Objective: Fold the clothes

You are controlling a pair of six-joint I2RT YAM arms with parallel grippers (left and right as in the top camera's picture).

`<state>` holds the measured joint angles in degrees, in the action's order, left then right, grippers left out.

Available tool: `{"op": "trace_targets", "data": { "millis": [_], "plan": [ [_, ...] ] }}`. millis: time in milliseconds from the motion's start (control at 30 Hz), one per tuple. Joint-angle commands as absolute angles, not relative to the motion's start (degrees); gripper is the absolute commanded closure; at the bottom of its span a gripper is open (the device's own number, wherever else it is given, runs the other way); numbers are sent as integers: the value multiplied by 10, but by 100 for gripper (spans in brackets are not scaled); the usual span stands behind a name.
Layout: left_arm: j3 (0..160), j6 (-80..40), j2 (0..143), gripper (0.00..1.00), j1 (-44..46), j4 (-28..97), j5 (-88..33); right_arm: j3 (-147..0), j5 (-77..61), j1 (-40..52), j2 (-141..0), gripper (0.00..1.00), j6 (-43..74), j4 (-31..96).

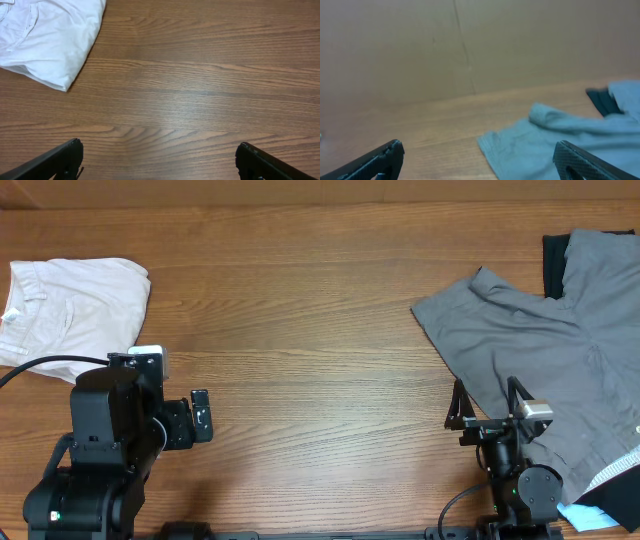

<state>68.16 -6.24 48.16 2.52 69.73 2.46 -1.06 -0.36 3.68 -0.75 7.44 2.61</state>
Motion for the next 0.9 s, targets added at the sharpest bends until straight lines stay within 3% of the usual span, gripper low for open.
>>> {"op": "trace_targets", "data": {
  "millis": [0,867],
  "plan": [
    [682,-69,480,0,23,697,34,-5,8,32,-2,0,70,43],
    [682,-69,480,0,23,698,34,-5,8,32,-3,0,70,48]
  ]
}}
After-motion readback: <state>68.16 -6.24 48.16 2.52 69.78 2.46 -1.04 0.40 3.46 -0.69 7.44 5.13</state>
